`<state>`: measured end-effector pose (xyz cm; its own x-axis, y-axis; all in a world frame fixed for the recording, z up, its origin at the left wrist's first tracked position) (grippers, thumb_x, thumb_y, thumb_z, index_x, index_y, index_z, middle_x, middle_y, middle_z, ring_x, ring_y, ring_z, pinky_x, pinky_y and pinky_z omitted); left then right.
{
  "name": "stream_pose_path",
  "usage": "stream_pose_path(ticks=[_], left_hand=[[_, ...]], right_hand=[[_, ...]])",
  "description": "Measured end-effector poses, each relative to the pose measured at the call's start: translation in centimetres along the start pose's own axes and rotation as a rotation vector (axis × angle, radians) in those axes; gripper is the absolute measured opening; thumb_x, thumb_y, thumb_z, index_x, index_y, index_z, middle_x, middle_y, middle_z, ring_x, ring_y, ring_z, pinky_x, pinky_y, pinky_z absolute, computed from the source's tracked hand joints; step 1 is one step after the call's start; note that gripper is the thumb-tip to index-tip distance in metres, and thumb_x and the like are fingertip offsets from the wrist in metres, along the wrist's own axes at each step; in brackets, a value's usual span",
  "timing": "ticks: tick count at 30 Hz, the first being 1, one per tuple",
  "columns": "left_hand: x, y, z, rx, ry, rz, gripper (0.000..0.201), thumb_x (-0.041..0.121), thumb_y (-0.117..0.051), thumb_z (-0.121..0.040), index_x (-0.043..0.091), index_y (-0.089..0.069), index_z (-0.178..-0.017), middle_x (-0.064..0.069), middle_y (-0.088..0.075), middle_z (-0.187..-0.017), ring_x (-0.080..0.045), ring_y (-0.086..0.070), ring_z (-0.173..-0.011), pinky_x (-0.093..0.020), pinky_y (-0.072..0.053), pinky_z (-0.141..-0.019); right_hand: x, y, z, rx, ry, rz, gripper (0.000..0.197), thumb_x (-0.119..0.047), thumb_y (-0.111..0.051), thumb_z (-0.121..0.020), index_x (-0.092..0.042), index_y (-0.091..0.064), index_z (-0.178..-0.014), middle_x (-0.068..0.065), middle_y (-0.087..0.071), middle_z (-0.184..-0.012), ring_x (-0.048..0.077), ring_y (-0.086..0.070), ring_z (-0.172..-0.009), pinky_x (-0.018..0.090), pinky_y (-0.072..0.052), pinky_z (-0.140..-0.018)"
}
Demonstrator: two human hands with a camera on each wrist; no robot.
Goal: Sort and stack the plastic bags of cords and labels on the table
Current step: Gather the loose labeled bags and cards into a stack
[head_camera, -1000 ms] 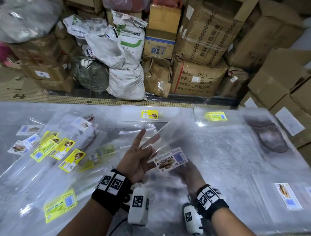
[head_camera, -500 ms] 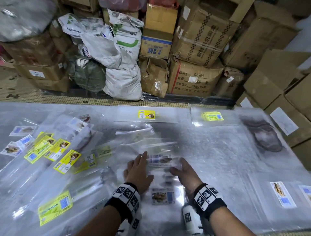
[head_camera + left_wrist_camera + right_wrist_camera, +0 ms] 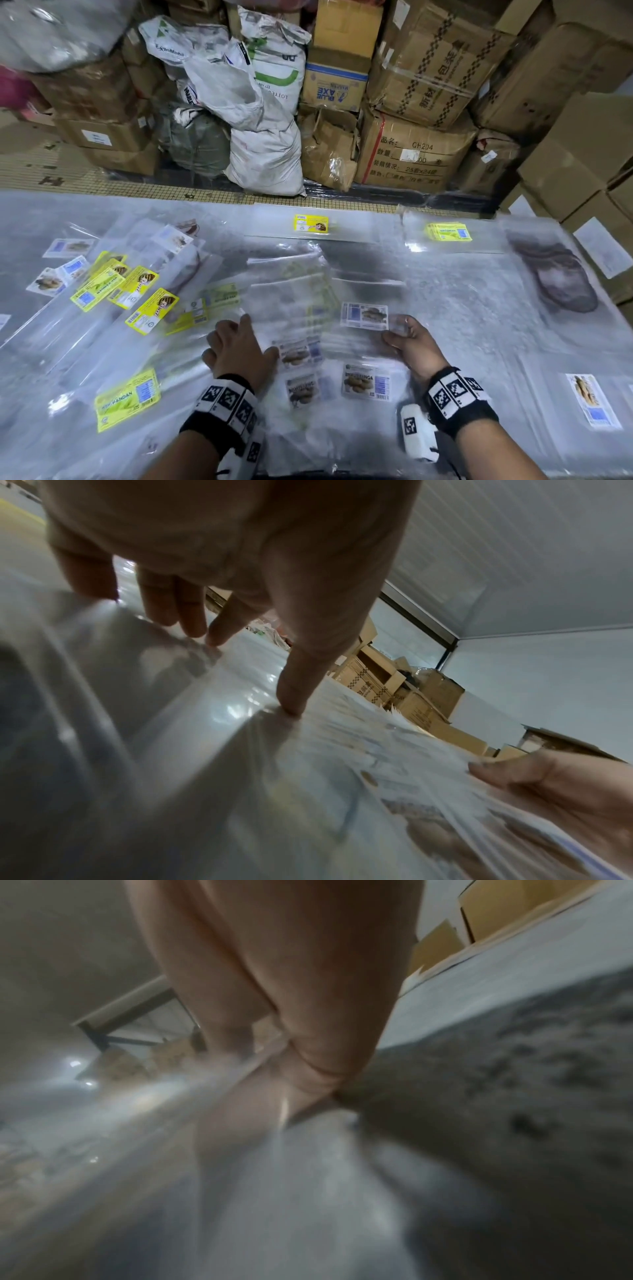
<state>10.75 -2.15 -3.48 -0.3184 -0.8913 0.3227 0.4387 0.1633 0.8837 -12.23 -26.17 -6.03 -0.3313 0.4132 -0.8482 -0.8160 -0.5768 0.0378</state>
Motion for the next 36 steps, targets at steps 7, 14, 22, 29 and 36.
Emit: stream_pose_path(ticks=[7,14,22,29,36], left_hand=[[1.6,0.4,0.2,0.029,-0.051,0.188,0.061,0.025,-0.066,-0.074,0.036,-0.039,-0.128,-0.002,-0.031,-0.128,-0.027,-0.029,-0.121,-0.042,-0.024,-0.105],[3.6,0.9,0.2,0.123,-0.268,0.468,0.027,0.006,-0.065,-0.082,0.022,-0.058,-0.102,0.01,-0.053,-0.084,-0.005,-0.049,-0.076,-0.028,-0.041,-0.077],[3.9,-0.7,-0.6,-0.223,-0.092,0.886,0.008,0.015,-0.062,-0.093,0.014,-0.064,-0.101,-0.001,-0.065,-0.096,-0.018,-0.058,-0.091,-0.028,-0.043,-0.078],[4.1,-0.3,-0.2,-0.192,-0.175,0.899,0.045,-0.012,-0.05,-0.083,0.025,-0.052,-0.108,-0.01,-0.075,-0.086,-0.029,-0.07,-0.081,-0.035,-0.058,-0.07],[4.6,3.2,0.3,-0.105,-0.195,1.118,0.043,-0.005,-0.047,-0.097,0.032,-0.051,-0.12,-0.018,-0.073,-0.091,-0.019,-0.066,-0.063,-0.026,-0.049,-0.053]], right_hand=[[0.4,0.0,0.3,-0.026,-0.029,-0.071,0.027,0.011,-0.055,-0.092,-0.001,-0.057,-0.117,0.025,-0.072,-0.106,0.042,-0.07,-0.099,0.051,-0.054,-0.095],[0.7,0.1,0.3,-0.034,-0.044,-0.116,0.028,0.01,-0.054,-0.094,0.0,-0.053,-0.12,0.029,-0.07,-0.108,0.046,-0.068,-0.103,0.054,-0.051,-0.099],[-0.3,-0.1,0.8,-0.065,-0.011,-0.081,0.012,0.003,-0.058,-0.095,-0.004,-0.054,-0.104,0.023,-0.072,-0.102,0.028,-0.074,-0.085,0.027,-0.058,-0.067],[-0.8,-0.3,0.3,-0.068,0.063,-0.038,0.043,-0.007,-0.058,-0.098,-0.022,-0.043,-0.135,-0.002,-0.066,-0.115,0.01,-0.068,-0.097,0.023,-0.056,-0.079],[-1.9,-0.8,-0.5,-0.089,0.093,-0.066,0.026,-0.001,-0.056,-0.097,-0.019,-0.053,-0.116,0.007,-0.075,-0.103,0.027,-0.074,-0.09,0.043,-0.061,-0.072]])
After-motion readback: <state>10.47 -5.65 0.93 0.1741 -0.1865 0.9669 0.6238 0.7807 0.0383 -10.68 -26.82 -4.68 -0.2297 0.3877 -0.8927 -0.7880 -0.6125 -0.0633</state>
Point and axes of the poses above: each hand's wrist, its own z-axis away from the middle knuckle, its own y-axis out of the back of the hand, x = y × z, the point moved 9 cm from there along -z, towards the middle knuckle
